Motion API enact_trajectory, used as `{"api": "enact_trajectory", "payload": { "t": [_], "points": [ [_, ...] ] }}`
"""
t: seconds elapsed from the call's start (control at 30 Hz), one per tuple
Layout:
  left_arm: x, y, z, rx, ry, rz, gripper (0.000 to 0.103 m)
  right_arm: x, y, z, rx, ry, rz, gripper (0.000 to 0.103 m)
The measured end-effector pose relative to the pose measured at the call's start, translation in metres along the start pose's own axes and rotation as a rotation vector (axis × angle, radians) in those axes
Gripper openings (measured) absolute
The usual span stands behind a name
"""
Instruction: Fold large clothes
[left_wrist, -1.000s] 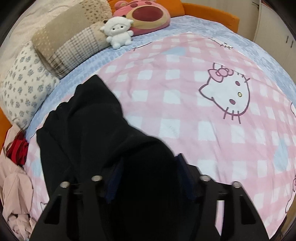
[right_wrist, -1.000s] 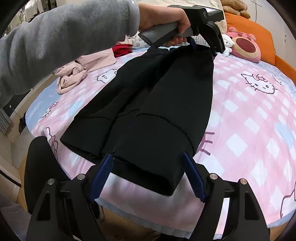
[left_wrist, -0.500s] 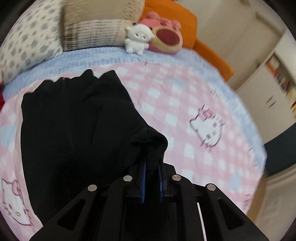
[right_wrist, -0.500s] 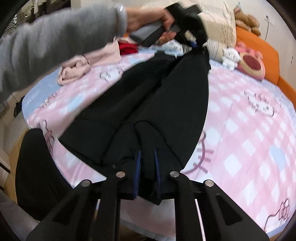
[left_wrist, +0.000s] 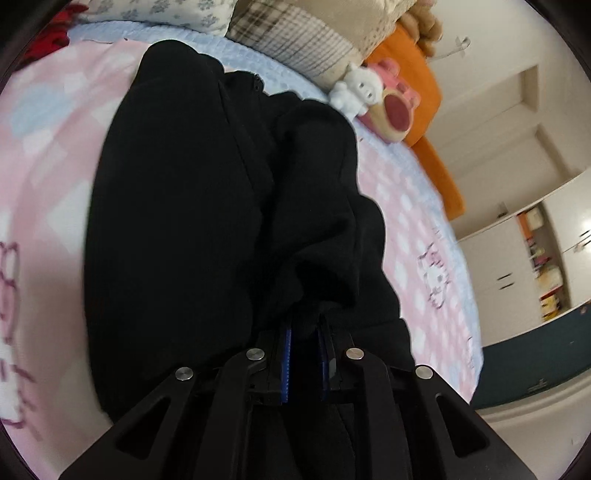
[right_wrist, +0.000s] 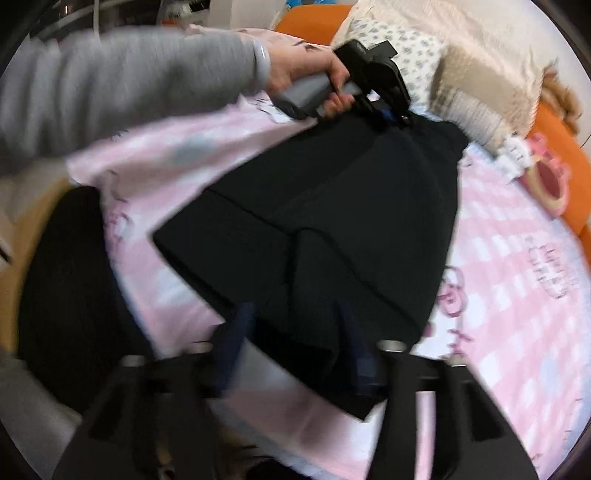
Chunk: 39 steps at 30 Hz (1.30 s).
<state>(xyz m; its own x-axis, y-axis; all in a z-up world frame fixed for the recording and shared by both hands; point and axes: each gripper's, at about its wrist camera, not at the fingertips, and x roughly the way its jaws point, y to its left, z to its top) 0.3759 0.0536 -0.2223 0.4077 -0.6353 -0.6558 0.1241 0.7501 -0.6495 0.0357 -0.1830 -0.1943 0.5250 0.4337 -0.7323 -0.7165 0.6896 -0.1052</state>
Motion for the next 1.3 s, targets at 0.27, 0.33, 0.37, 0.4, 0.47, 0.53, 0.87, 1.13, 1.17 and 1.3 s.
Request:
{"api": "enact_trajectory", "payload": {
  "t": [0.27, 0.33, 0.37, 0.4, 0.47, 0.53, 0.87, 1.13, 1.17, 1.3],
  "points": [
    [-0.061, -0.031, -0.015, 0.083, -0.091, -0.024, 0.045, -0.055, -0.094, 0.054, 0.166, -0.166, 0.263, 0.063],
    [-0.078, -0.041, -0.025, 0.119, -0.108, -0.039, 0.046, -0.054, -0.129, 0.08, 0.171, -0.221, 0.195, 0.063],
    [-0.081, -0.046, -0.028, 0.134, -0.102, -0.054, 0.046, -0.047, -0.152, 0.098, 0.177, -0.245, 0.15, 0.058],
    [-0.082, -0.052, -0.03, 0.15, -0.096, -0.056, 0.046, -0.036, -0.174, 0.113, 0.198, -0.257, 0.126, 0.051],
    [-0.077, -0.063, -0.029, 0.177, -0.079, -0.076, 0.046, -0.005, -0.221, 0.148, 0.275, -0.267, 0.151, 0.026],
    [-0.065, -0.073, -0.024, 0.218, -0.075, -0.051, 0.046, 0.036, -0.269, 0.182, 0.387, -0.269, 0.217, 0.017],
    [-0.009, -0.029, 0.02, 0.097, -0.102, 0.034, 0.046, 0.216, -0.39, 0.262, 0.561, -0.16, 0.162, 0.017],
    [0.024, -0.009, 0.009, 0.142, -0.136, 0.065, 0.045, 0.287, -0.443, 0.26, 0.669, -0.131, 0.007, 0.0],
    [0.025, -0.01, 0.01, 0.145, -0.133, 0.068, 0.045, 0.286, -0.439, 0.263, 0.642, -0.12, -0.022, 0.0],
    [0.011, -0.008, 0.006, 0.112, -0.12, 0.044, 0.045, 0.258, -0.418, 0.274, 0.561, -0.103, -0.053, 0.006]
  ]
}}
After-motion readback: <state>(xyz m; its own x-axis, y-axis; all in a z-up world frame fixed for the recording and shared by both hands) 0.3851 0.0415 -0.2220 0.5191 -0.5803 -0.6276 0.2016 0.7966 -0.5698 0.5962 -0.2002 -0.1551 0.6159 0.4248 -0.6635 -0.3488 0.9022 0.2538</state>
